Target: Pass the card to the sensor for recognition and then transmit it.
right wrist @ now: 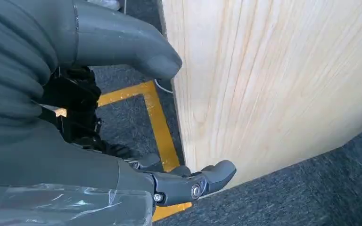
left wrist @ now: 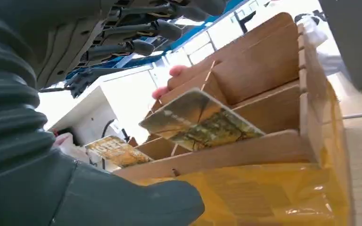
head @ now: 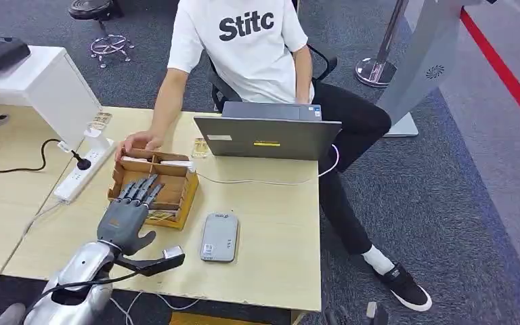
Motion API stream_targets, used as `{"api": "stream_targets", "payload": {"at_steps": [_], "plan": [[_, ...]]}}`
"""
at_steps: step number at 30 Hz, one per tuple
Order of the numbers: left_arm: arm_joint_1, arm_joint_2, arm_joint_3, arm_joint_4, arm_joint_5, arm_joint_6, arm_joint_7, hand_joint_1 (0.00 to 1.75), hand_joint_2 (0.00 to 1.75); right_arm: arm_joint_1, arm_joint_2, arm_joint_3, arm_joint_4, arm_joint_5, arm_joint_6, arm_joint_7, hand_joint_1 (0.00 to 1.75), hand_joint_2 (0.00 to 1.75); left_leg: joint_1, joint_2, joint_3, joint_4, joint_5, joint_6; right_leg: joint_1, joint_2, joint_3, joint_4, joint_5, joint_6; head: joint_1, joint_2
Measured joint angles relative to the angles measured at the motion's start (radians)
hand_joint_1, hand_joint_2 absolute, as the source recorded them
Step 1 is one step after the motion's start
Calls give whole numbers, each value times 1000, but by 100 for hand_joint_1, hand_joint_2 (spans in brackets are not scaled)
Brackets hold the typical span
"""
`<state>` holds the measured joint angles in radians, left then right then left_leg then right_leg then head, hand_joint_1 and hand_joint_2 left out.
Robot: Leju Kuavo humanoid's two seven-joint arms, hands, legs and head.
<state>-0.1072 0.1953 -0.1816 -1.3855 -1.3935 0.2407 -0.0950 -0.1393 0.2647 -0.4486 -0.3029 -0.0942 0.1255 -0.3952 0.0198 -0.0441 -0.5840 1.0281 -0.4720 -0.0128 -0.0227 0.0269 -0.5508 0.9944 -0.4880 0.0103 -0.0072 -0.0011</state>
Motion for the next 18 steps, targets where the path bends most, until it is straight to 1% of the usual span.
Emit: {"api": "stream_targets", "payload": {"at_steps": [17, 18], "plan": [[0, 0, 14, 26, -3, 2, 0, 0, 175, 0, 0, 0, 0, 0, 2, 4, 0, 175, 0, 0, 0, 0, 0, 0, 0, 0, 0, 0, 0, 0, 0, 0], [0, 0, 16, 27, -3, 1, 0, 44, 175, 0, 1, 0, 0, 0, 2, 4, 0, 175, 0, 0, 0, 0, 0, 0, 0, 0, 0, 0, 0, 0, 0, 0]]}}
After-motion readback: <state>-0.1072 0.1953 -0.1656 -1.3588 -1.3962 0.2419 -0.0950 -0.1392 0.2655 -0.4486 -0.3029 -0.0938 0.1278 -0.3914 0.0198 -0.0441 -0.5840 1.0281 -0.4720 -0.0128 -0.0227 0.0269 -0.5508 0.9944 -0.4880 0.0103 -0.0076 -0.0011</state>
